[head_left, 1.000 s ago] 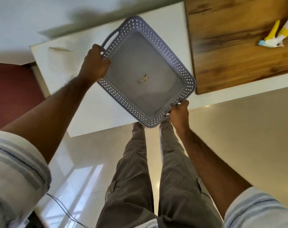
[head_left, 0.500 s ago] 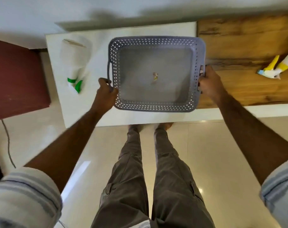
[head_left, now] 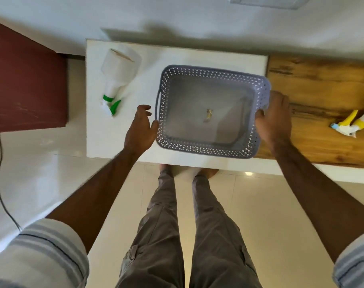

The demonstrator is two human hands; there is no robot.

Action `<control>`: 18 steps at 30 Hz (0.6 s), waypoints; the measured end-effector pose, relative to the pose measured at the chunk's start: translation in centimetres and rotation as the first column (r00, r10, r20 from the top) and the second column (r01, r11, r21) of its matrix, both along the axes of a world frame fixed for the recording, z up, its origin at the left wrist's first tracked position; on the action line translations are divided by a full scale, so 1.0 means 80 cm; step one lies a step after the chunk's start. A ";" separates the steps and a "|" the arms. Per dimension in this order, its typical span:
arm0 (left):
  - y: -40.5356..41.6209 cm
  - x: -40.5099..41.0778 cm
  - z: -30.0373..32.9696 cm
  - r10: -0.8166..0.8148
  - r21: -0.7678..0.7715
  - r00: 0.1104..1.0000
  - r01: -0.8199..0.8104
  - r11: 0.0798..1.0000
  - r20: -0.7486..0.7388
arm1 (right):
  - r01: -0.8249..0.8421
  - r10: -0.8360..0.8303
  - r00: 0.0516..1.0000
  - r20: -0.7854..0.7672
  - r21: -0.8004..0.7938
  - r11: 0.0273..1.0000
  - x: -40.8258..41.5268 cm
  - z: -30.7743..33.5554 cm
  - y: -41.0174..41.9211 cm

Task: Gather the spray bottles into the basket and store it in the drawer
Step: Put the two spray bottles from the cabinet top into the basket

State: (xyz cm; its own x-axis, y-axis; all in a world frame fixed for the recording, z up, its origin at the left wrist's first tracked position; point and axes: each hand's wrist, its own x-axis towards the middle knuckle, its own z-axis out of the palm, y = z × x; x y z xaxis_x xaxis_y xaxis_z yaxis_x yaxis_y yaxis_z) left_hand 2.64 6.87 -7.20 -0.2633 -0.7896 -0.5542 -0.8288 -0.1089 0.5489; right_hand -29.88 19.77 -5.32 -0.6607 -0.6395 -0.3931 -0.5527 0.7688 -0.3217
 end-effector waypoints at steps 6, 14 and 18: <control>-0.023 0.050 0.019 0.075 -0.297 0.986 -0.028 0.955 0.146 | -0.525 0.537 0.839 0.087 -0.129 0.841 0.126 0.034 -0.120; -0.055 0.154 -0.026 0.091 -0.082 0.953 -0.070 0.994 0.290 | -0.915 0.899 0.403 -0.170 -0.087 0.394 0.306 -0.004 -0.282; -0.056 0.194 -0.057 -0.177 0.030 0.897 0.181 0.983 0.404 | -0.978 0.963 0.065 -0.262 0.176 0.114 0.350 -0.032 -0.333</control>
State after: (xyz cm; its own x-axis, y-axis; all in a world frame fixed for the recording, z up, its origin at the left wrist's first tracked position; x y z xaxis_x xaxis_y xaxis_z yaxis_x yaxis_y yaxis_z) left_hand 18.12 2.43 -11.75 -0.1555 -0.7555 -0.6365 -0.9844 0.0651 0.1633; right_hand -1.85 -6.90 -7.91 0.5040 -0.8050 -0.3129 -0.8517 -0.5235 -0.0251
